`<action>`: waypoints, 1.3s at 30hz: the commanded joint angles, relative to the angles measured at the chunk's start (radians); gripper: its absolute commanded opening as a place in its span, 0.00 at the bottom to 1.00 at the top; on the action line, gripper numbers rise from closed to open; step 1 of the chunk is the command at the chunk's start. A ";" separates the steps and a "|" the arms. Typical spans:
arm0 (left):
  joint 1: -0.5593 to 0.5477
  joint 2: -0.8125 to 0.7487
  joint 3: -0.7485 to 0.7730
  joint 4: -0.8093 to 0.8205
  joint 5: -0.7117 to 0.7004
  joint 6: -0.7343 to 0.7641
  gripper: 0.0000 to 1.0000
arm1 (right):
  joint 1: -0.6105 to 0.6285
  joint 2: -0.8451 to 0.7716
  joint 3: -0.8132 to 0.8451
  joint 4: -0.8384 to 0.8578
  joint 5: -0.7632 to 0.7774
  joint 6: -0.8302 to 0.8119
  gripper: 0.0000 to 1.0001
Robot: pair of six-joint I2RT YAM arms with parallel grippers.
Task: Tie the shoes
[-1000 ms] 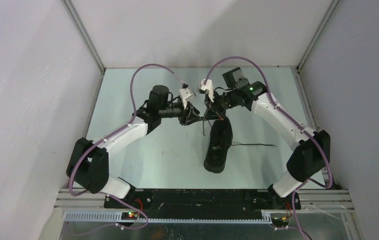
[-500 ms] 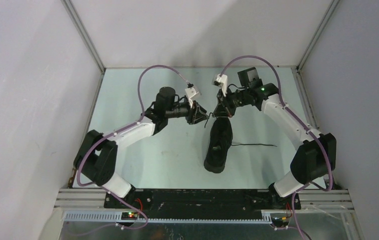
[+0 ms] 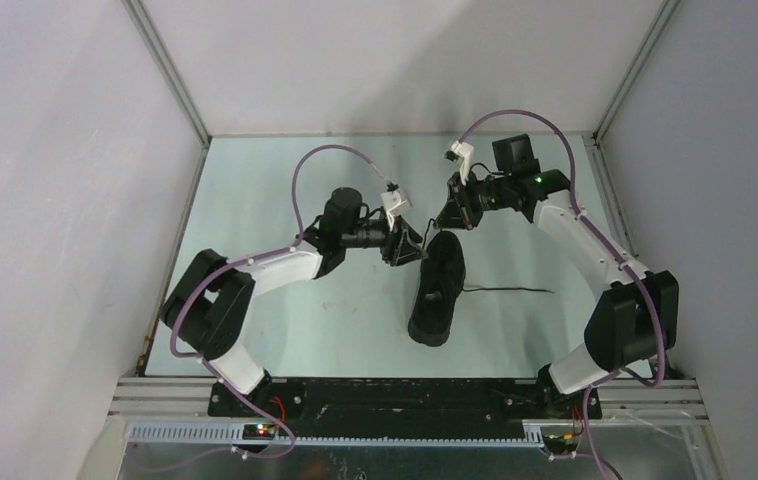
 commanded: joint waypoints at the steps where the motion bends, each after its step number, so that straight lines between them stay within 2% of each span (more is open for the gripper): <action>1: 0.019 -0.058 -0.009 -0.049 0.029 0.142 0.56 | -0.009 -0.050 0.002 0.056 -0.027 0.041 0.00; 2: 0.029 -0.057 -0.008 -0.030 0.012 0.137 0.58 | -0.010 -0.052 0.000 0.057 -0.028 0.046 0.00; 4: 0.048 -0.052 0.005 0.006 -0.030 0.090 0.72 | -0.012 -0.053 -0.002 0.063 -0.033 0.048 0.00; 5: 0.056 -0.044 0.019 0.008 -0.032 0.045 0.86 | -0.014 -0.052 -0.003 0.063 -0.036 0.048 0.00; 7: 0.077 -0.033 0.067 -0.024 -0.005 0.015 0.98 | -0.017 -0.051 -0.003 0.066 -0.038 0.051 0.00; 12: 0.076 -0.003 0.145 -0.029 0.030 -0.051 1.00 | -0.023 -0.043 -0.003 0.076 -0.044 0.072 0.00; 15: 0.039 0.028 0.164 0.007 0.020 -0.078 1.00 | -0.026 -0.036 -0.003 0.084 -0.047 0.085 0.00; 19: -0.024 0.059 0.208 -0.063 -0.014 -0.034 1.00 | -0.032 -0.028 -0.002 0.099 -0.052 0.100 0.00; 21: -0.040 0.070 0.206 -0.065 -0.013 -0.031 0.95 | -0.038 -0.027 -0.003 0.099 -0.055 0.104 0.00; 25: -0.049 0.066 0.174 -0.050 -0.003 -0.013 0.76 | -0.046 -0.028 -0.003 0.099 -0.058 0.108 0.00; 29: -0.049 0.044 0.145 -0.075 0.009 0.016 0.64 | -0.051 -0.030 -0.003 0.101 -0.058 0.112 0.00; 33: -0.051 0.029 0.102 -0.039 0.026 0.002 0.59 | -0.052 -0.028 -0.004 0.105 -0.057 0.114 0.00; 39: -0.055 0.042 0.093 -0.023 0.022 0.000 0.57 | -0.052 -0.025 -0.003 0.110 -0.057 0.117 0.00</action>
